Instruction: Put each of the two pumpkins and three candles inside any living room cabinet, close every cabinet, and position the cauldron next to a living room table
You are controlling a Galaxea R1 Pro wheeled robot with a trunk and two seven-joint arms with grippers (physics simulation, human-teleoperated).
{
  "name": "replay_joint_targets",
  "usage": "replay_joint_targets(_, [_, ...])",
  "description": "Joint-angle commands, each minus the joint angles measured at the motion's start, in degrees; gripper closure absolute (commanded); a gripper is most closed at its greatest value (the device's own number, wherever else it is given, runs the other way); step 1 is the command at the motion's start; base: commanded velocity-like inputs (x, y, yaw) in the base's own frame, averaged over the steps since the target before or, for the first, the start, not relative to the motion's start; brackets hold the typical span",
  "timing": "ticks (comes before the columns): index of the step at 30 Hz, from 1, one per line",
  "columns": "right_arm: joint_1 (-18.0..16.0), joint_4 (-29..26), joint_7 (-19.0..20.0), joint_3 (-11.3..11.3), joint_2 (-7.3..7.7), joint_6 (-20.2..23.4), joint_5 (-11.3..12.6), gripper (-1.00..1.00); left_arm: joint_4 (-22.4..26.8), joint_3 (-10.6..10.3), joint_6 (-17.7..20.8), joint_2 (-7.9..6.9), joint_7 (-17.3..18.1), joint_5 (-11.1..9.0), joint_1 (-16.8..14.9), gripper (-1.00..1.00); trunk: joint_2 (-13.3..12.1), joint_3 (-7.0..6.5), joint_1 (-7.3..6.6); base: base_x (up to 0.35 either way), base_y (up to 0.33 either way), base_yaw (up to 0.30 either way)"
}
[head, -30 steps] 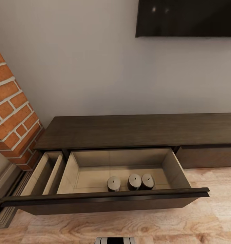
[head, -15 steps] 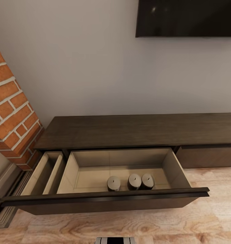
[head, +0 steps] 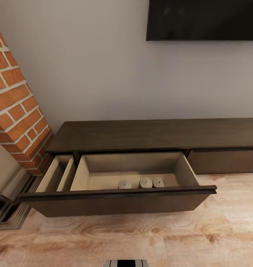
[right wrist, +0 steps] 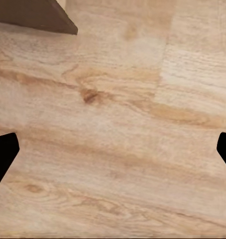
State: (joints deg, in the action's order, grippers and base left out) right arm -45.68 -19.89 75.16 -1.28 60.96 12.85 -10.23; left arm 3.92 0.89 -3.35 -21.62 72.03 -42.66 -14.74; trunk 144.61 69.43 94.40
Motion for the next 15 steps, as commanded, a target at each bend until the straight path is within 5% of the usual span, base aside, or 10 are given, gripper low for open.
replay_joint_targets(1, [-0.1, 0.5, 0.1, -0.1, -0.21, 0.2, -0.1, -1.00, 0.0, 0.1, -0.3, -0.01, 0.1, 0.1, 0.0, -1.00, 0.0, 0.04, -0.05, -0.332, 0.039, 0.000])
replay_joint_targets(8, [-0.1, 2.8, -0.4, -0.4, -2.25, -1.7, -1.0, -1.00, 0.0, 0.1, -0.3, 0.00, 0.3, 0.1, 0.0, -1.00, 0.0, 0.04, -0.05, -0.310, 0.127, 0.000])
replay_joint_targets(15, [-0.1, 5.4, -0.5, -0.4, -9.03, -2.1, -6.8, -1.00, 0.0, 0.1, -0.3, 0.00, 0.3, 0.1, 0.0, -1.00, 0.0, 0.04, -0.05, -0.135, 0.106, 0.000])
